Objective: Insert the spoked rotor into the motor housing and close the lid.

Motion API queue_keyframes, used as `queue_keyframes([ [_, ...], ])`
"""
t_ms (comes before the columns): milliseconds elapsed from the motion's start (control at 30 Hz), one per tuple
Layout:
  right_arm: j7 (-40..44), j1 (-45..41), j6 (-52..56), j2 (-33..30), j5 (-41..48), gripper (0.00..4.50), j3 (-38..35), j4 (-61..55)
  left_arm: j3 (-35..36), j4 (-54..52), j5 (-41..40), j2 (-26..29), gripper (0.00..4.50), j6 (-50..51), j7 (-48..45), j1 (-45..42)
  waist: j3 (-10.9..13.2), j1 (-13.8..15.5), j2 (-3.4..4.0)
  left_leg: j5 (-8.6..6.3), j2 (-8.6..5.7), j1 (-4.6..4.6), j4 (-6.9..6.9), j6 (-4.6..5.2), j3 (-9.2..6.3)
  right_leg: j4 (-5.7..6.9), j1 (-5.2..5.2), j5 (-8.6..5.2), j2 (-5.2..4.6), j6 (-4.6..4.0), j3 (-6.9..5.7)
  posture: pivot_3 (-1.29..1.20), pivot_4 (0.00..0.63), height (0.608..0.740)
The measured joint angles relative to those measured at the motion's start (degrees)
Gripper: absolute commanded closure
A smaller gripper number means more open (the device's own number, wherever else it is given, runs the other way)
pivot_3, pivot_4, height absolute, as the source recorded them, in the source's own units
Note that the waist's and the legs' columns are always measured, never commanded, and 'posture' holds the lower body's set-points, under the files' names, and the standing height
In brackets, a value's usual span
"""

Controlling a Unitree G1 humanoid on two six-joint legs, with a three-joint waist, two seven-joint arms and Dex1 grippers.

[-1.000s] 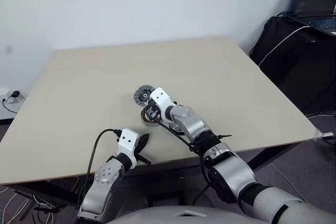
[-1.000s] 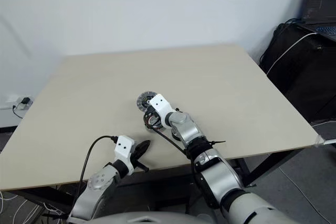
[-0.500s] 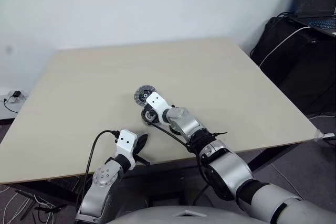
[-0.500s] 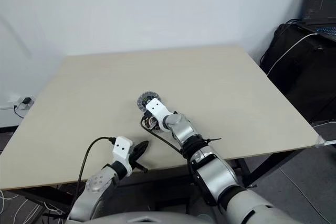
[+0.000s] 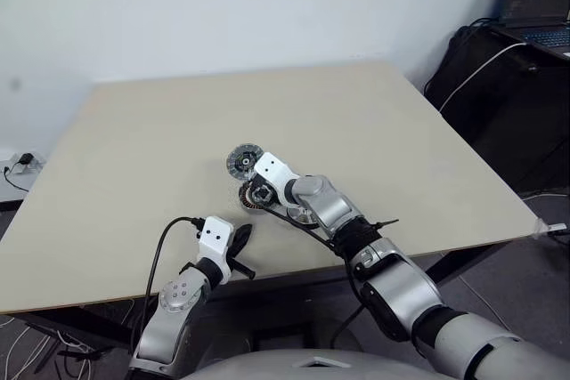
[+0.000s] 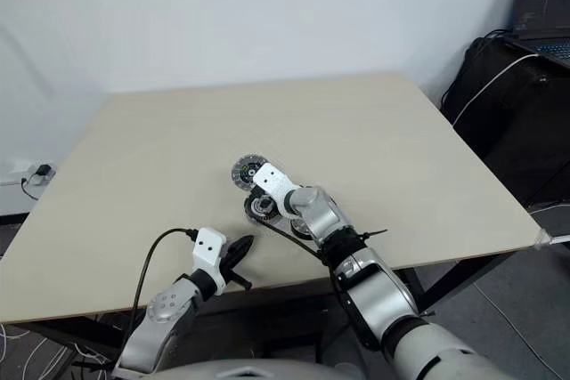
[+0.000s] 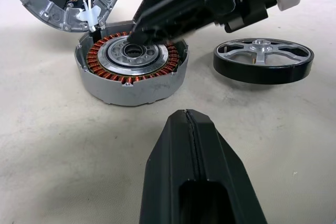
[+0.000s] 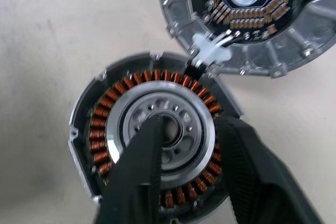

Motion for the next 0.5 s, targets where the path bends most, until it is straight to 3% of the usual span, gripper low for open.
queue_keyframes([
  [500,0.58,-4.71,2.55,1.17,-1.91,2.95,1.01,5.01,-0.09,0.08,0.00,-0.26,4.50,-0.69,0.11,1.06,0.00,0.03,0.00,0.01,-0.01,-0.09,0.00,-0.02,-0.03,0.00,-0.09,0.12,0.01,-0.20,-0.02,0.00,0.000,0.740],
])
